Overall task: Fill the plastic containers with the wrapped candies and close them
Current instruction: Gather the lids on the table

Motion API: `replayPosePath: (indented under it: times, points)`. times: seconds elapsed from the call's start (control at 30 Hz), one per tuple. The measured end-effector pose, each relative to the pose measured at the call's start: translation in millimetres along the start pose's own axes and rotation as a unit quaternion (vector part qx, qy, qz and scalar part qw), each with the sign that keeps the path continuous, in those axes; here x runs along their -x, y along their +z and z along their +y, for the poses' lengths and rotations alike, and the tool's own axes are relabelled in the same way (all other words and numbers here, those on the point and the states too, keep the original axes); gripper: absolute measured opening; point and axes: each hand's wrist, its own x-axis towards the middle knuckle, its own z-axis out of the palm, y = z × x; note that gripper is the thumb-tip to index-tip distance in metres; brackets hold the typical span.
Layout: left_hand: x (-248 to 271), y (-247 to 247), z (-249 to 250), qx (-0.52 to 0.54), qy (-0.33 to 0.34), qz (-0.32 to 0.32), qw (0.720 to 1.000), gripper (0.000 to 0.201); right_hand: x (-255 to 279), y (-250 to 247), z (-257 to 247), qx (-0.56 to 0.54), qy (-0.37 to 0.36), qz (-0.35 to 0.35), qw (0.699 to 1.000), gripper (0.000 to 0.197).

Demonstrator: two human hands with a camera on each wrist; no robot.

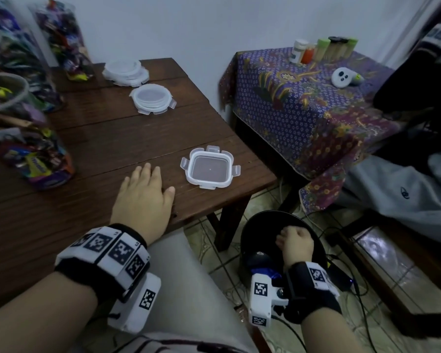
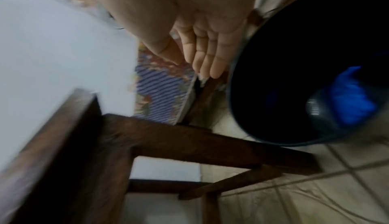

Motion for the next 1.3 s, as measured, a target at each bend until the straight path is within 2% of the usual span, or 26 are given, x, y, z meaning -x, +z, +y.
replayPosePath:
  times: [0.13,0.2,0.23,0.27,0.33,0.43,0.47,0.53,0.8,1.0,1.17,1.3]
  points:
    - [0.8,-1.3,-0.2,0.006,0.003,-0.004,1.0,0.058,38.6,24.3,-60.4,0.081,-0.185,-0.058,0.978,0.008]
    - [1.4,-2.3,-0.5,0.006,0.004,-0.006,1.0,0.058,58.8,34.1,-87.8,0.129,-0.267,-0.091,0.951,0.004]
    - [1.8,-2.8,-0.5,0.007,0.005,-0.007,1.0,0.058,68.2,38.6,-99.6,0.167,-0.318,-0.106,0.927,0.006]
    - [2.2,-3.3,-0.3,0.008,0.005,-0.007,1.0,0.058,75.6,43.2,-109.1,0.217,-0.376,-0.123,0.892,0.011]
    - [2.8,-4.1,-0.2,0.01,0.004,-0.007,1.0,0.058,84.8,53.6,-121.7,0.354,-0.458,-0.177,0.796,0.022]
    - [3.5,-5.2,-0.2,0.011,0.004,-0.006,1.0,0.058,89.8,67.3,-131.7,0.545,-0.465,-0.254,0.65,0.034]
    - [3.7,-5.6,-0.3,0.013,0.004,-0.007,1.0,0.058,91.3,71.3,-135.8,0.576,-0.469,-0.264,0.615,0.034]
    - [3.9,-6.1,-0.2,0.017,0.004,-0.007,1.0,0.058,92.0,80.2,-145.3,0.606,-0.478,-0.281,0.571,0.033]
    - [4.8,-7.3,-1.3,0.023,0.003,-0.01,1.0,0.059,85.0,146.9,-183.1,0.672,-0.467,-0.344,0.461,0.028]
    - [5.4,-9.8,-7.6,0.024,-0.014,-0.012,1.0,0.06,93.1,193.9,-194.2,0.681,-0.461,-0.376,0.427,0.03]
    - [7.8,-12.4,-23.9,0.019,-0.044,-0.01,0.999,0.06,113.7,226.5,-196.7,0.686,-0.482,-0.395,0.375,0.033]
    - [12.7,-11.8,-38.0,-0.002,-0.068,-0.008,0.998,0.062,126.2,250.3,-195.5,0.676,-0.506,-0.409,0.346,0.033]
